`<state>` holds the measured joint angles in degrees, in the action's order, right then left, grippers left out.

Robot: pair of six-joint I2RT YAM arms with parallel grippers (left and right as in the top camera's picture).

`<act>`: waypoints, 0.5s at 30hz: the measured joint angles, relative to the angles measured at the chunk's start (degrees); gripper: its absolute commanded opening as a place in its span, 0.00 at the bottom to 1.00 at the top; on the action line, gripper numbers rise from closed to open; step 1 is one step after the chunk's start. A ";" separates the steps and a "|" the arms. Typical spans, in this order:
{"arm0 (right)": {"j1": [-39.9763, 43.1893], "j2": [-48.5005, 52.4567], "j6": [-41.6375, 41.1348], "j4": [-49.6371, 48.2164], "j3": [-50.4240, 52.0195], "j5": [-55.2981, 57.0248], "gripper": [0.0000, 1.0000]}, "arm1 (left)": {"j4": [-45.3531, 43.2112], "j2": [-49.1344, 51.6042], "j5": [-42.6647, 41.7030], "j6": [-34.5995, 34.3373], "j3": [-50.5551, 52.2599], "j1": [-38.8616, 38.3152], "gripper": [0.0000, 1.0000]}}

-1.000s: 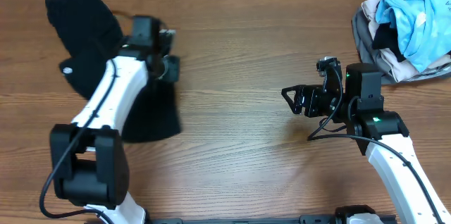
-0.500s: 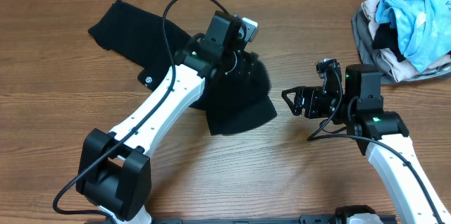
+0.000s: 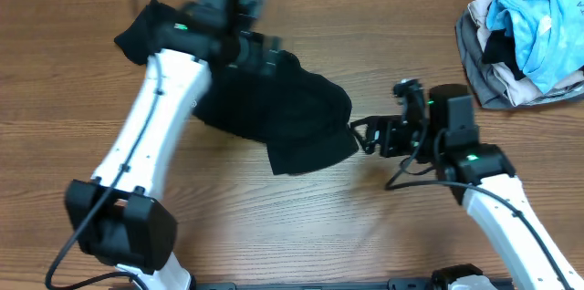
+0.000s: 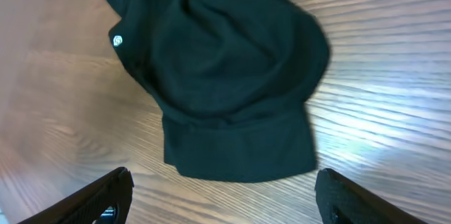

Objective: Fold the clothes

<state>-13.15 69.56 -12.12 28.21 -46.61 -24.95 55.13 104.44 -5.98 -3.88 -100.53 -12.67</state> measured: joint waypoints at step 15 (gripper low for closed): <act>-26.45 22.71 -2.27 -5.95 -4.72 26.95 0.83 | 1.03 0.04 1.95 1.11 0.00 16.52 1.00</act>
<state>-39.59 92.27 -14.39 22.26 -51.33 2.00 56.16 104.49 -4.03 -2.76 -100.53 3.86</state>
